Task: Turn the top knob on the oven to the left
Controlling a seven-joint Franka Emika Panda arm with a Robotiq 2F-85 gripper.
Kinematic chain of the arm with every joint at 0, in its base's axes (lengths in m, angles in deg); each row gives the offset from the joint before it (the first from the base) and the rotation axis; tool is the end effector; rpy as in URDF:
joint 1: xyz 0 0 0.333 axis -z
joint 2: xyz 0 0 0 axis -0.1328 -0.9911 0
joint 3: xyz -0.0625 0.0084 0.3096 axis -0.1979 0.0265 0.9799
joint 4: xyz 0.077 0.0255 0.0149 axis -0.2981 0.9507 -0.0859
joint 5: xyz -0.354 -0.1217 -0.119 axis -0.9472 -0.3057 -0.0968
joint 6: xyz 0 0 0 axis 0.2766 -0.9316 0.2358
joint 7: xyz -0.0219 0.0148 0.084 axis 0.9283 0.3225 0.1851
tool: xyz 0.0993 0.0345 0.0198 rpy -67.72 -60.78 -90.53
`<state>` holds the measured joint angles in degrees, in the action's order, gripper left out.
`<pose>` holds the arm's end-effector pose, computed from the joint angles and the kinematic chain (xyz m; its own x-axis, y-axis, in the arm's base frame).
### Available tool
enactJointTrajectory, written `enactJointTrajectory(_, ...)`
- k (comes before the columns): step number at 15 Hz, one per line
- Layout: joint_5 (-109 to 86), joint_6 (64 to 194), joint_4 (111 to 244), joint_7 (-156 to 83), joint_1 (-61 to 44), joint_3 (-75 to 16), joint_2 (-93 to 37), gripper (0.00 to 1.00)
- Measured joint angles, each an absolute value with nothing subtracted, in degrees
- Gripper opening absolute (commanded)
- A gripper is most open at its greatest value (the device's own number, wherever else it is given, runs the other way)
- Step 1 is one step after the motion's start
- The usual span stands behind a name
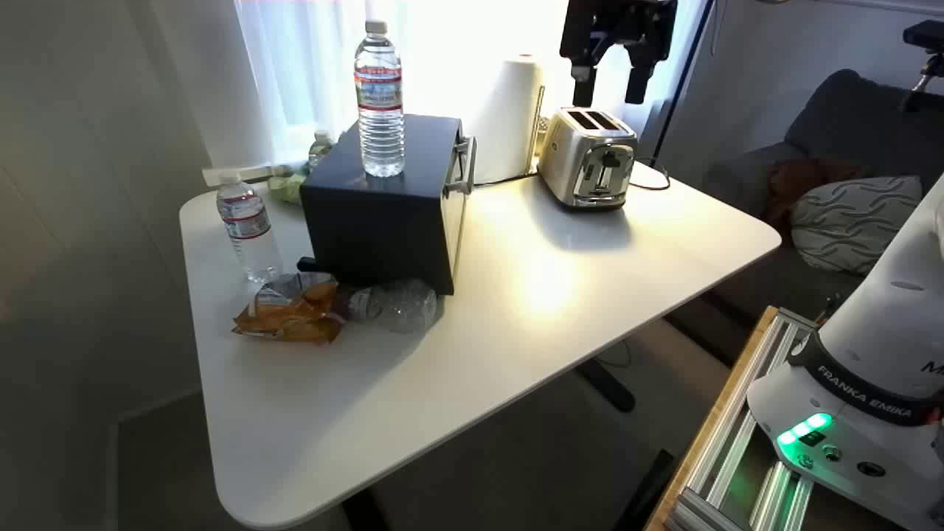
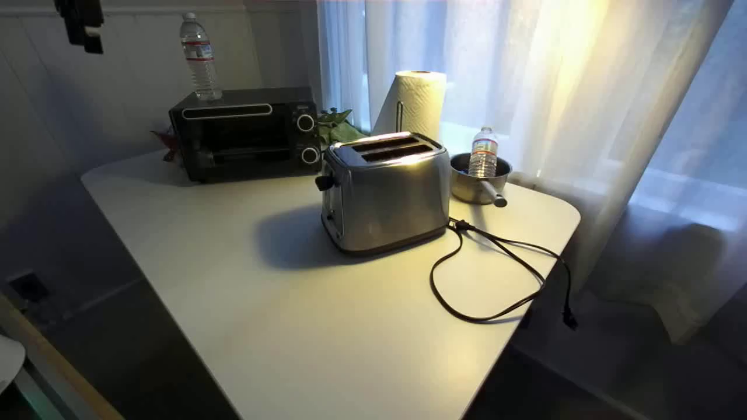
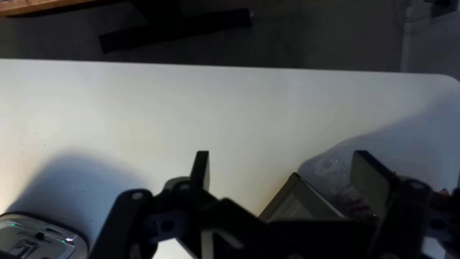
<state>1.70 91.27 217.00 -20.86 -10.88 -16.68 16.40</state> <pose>0.3792 0.1056 0.5190 0.9679 -0.1926 -0.1617 -0.2032 -0.9778 -0.0517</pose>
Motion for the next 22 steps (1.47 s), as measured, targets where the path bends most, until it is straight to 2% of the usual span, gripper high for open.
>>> enactJointTrajectory(14, 1.6, 94.6, 216.5, -20.8, -9.9, -16.9, 15.7, 1.00)
enactJointTrajectory(22, -3.9, 99.3, 204.0, -21.8, -5.1, -21.0, 2.1, 1.00)
